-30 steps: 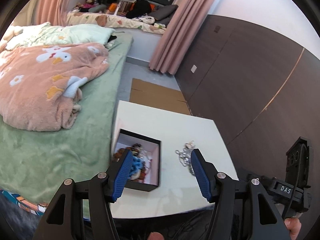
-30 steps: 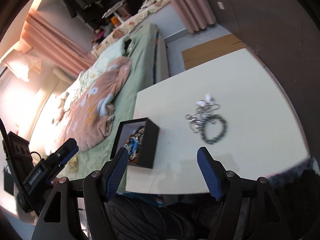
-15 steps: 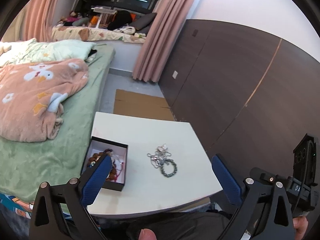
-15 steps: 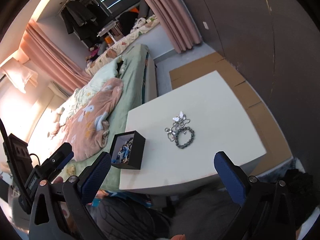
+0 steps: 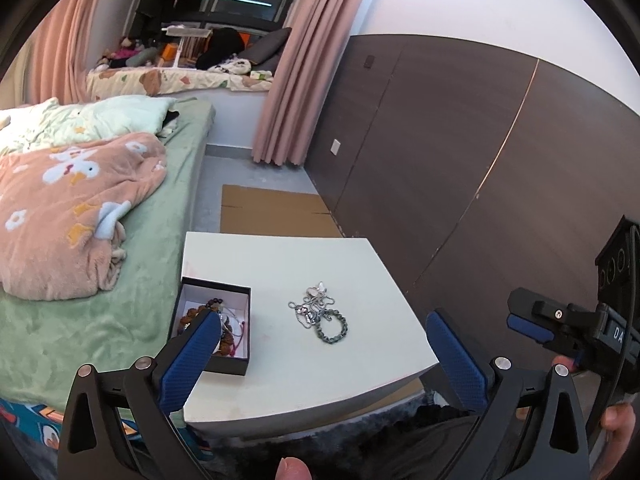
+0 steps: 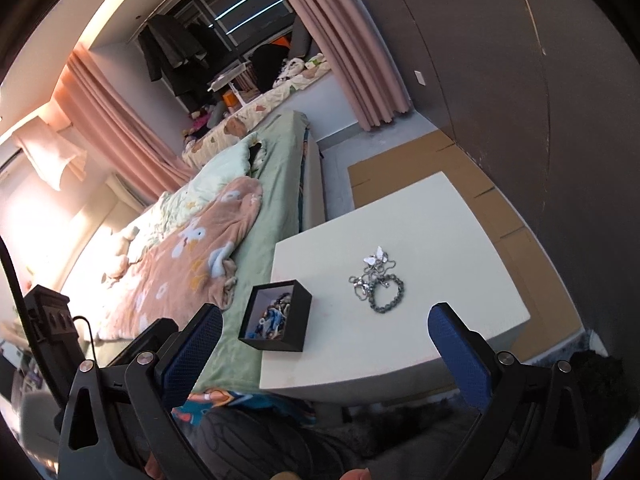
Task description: Organize jewelry
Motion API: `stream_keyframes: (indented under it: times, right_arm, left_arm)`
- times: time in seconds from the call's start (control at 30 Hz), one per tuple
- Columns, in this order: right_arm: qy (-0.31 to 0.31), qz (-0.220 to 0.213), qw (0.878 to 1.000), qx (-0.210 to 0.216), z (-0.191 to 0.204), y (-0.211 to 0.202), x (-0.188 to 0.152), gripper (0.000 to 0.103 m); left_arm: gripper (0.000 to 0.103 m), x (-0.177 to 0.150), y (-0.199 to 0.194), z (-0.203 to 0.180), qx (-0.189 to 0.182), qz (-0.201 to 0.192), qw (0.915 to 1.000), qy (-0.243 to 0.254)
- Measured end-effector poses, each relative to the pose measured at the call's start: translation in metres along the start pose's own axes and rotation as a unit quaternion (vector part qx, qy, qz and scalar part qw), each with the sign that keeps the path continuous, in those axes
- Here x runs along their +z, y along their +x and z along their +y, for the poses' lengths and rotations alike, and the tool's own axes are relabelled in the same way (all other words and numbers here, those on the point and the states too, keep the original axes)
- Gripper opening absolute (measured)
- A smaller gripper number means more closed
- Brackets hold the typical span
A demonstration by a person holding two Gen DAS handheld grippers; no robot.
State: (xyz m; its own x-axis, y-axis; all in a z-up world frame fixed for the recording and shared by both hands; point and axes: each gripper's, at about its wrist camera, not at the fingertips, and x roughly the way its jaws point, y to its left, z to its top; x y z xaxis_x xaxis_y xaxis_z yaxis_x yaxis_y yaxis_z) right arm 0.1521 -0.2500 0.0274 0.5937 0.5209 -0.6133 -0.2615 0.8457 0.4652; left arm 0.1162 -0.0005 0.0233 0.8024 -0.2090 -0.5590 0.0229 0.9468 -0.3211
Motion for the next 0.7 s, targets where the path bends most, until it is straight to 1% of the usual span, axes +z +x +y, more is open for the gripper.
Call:
stream_keyframes:
  times: [0.1,0.27,0.4,0.47,0.57,0.7]
  right_arm:
    - [-0.001,-0.002,1.000,0.002,-0.002,0.003,0.001,0.103]
    - [0.008,-0.010,1.000,0.000,-0.022,0.004,-0.003,0.103]
    - [0.027,0.009,0.999,0.018,-0.042,0.018,0.000,0.103]
    - [0.022,0.009,1.000,0.013,-0.047,0.024,0.003,0.103]
    - [0.021,0.012,1.000,0.008,-0.056,0.034,0.010,0.103]
    - [0.052,0.028,0.998,0.020,-0.075,0.058,0.017,0.103]
  left_arm:
    - [0.102,-0.001,0.004,-0.001,0.006,0.005,1.0000,0.001]
    - [0.102,0.000,0.014,-0.012,0.021,0.013,0.9995,0.022]
    - [0.102,0.006,0.027,-0.021,0.023,0.027,0.9986,0.038]
    - [0.102,0.010,0.035,-0.025,0.021,0.028,0.9984,0.045]
    - [0.102,0.012,0.050,-0.024,0.014,0.041,0.9980,0.046]
    - [0.102,0.014,0.067,-0.015,0.018,0.056,0.9976,0.039]
